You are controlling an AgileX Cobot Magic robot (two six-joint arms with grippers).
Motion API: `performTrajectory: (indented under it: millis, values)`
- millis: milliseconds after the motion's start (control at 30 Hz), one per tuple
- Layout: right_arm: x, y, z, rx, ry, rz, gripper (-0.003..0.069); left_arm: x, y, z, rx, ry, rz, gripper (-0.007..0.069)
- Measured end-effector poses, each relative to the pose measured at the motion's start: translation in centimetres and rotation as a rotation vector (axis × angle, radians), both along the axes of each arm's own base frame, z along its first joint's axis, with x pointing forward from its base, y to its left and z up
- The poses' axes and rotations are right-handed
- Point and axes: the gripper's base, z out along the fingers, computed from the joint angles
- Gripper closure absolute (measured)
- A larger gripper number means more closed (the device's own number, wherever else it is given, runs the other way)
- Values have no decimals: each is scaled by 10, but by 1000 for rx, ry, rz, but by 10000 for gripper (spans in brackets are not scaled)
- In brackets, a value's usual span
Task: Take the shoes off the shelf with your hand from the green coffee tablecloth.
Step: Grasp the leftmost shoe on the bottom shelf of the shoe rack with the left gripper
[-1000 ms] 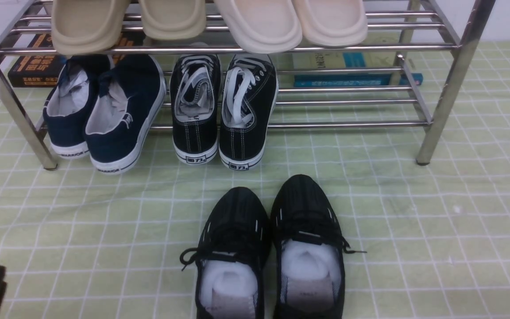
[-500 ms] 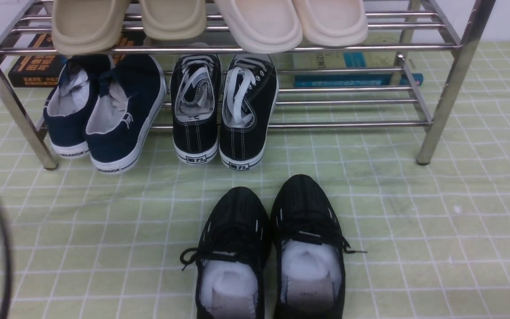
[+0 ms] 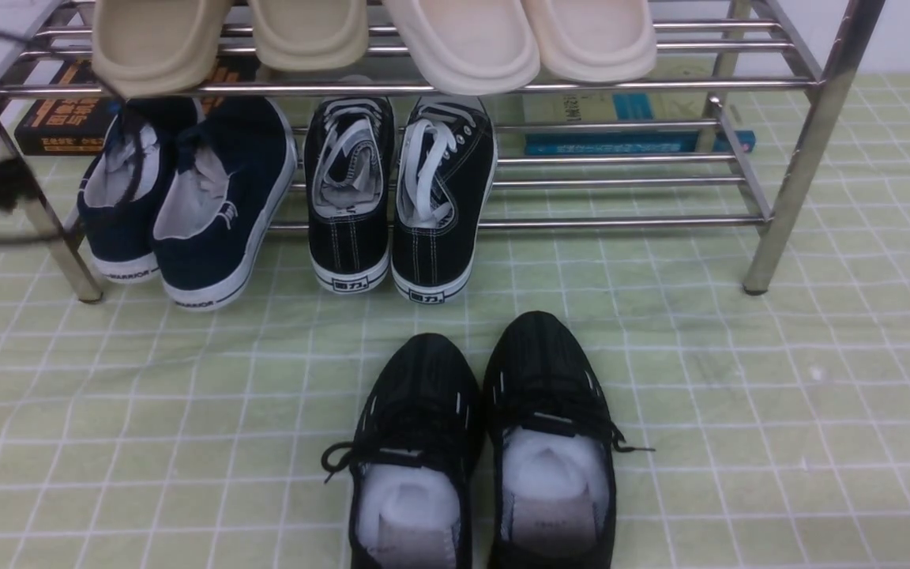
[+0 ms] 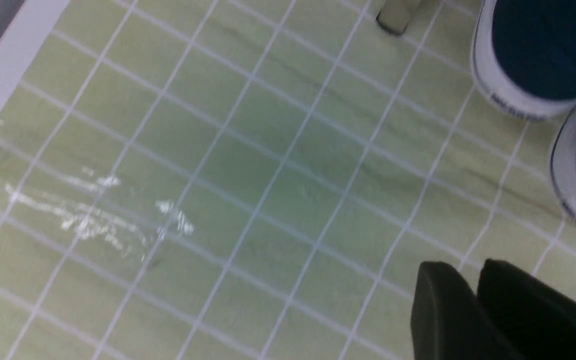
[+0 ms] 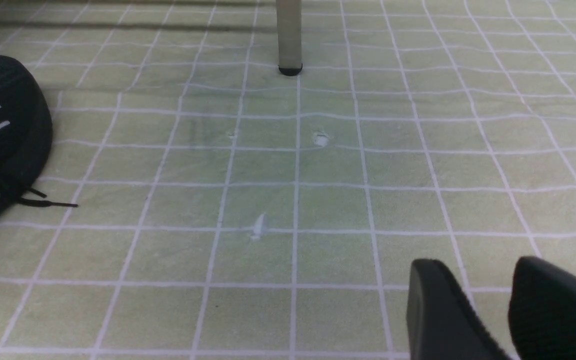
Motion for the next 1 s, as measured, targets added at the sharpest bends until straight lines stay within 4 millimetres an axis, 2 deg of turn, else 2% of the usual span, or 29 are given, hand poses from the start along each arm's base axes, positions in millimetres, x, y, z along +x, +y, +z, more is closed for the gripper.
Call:
performTrajectory:
  millis: [133,167,267,367,567,767,867,967,1000]
  values:
    - [0,0,0,0,0,0,420,48,2,-9,-22,-3,23,278]
    - [0,0,0,0,0,0,420,50,2,-10,-23,-4,24,271]
    - [0,0,0,0,0,0,420,76,2,-21,-41,-10,29,175]
    - [0,0,0,0,0,0,420,90,1,-29,-52,-51,18,150]
    - [0,0,0,0,0,0,420,100,0,-36,-54,-96,4,154]
    - [0,0,0,0,0,0,420,114,0,-57,-59,-86,-2,193]
    - [0,0,0,0,0,0,420,117,0,-65,-68,-71,3,237]
    - [0,0,0,0,0,0,420,120,0,-70,-72,-69,3,340]
    - [0,0,0,0,0,0,420,120,-1,-70,-74,-69,4,349]
